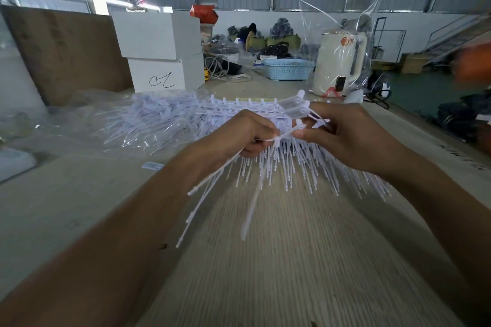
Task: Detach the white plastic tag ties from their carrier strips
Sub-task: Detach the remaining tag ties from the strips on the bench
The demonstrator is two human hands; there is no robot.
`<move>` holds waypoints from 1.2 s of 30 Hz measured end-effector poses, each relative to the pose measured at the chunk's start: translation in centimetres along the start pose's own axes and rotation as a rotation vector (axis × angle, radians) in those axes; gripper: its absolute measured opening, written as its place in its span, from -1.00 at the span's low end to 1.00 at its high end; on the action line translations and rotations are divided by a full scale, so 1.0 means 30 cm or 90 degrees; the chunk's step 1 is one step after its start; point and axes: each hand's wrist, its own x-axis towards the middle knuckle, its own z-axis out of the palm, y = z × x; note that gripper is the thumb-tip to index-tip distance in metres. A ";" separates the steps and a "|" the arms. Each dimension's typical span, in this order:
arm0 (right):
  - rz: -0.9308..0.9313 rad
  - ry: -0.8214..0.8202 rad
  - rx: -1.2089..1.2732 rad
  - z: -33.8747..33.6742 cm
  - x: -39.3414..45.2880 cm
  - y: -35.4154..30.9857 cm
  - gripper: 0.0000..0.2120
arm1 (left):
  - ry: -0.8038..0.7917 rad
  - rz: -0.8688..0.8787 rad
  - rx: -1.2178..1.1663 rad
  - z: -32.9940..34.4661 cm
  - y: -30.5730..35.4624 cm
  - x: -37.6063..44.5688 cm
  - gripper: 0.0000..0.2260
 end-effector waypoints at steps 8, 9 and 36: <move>0.091 0.006 0.028 0.003 0.006 0.034 -0.68 | 0.019 0.047 0.096 0.024 0.014 -0.027 -0.63; 0.091 0.017 0.038 0.005 0.005 0.036 -0.67 | 0.021 0.054 0.089 0.024 0.018 -0.028 -0.59; -0.036 -0.034 -0.054 -0.008 0.005 0.028 -0.63 | 0.128 0.140 0.107 0.002 0.011 -0.010 -0.64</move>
